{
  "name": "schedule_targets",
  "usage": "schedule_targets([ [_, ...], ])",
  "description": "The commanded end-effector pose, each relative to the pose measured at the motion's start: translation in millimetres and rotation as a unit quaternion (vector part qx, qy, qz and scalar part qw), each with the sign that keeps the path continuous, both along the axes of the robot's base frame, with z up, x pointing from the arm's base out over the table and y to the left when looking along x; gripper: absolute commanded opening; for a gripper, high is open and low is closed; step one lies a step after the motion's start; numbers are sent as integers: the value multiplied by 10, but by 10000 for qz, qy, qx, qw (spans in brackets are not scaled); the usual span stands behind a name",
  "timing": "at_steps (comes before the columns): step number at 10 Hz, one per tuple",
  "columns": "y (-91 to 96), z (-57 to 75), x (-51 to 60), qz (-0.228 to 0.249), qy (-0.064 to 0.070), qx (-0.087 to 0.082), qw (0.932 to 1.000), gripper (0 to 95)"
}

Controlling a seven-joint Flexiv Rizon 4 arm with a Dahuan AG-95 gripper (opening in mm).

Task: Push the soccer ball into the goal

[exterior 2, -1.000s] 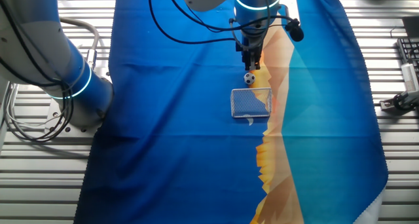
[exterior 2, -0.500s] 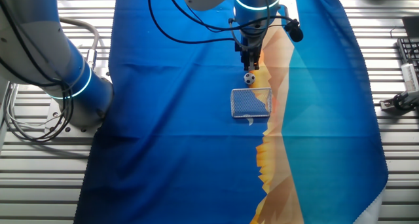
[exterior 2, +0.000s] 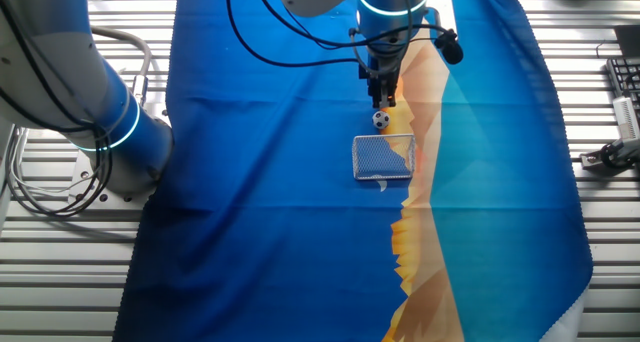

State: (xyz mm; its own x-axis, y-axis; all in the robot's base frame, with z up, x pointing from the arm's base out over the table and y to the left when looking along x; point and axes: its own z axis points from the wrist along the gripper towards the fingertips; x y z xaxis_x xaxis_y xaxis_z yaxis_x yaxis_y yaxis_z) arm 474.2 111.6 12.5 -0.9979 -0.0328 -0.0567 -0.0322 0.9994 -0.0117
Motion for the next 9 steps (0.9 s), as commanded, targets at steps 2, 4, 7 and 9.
schedule_targets([
  [2,-1,-6,0,12,4,4,10000,0],
  [4,-10,-11,1,19,4,4,10000,0],
  [7,-36,-11,1,61,6,-2,10000,0],
  [9,-40,-9,0,47,5,25,10000,0],
])
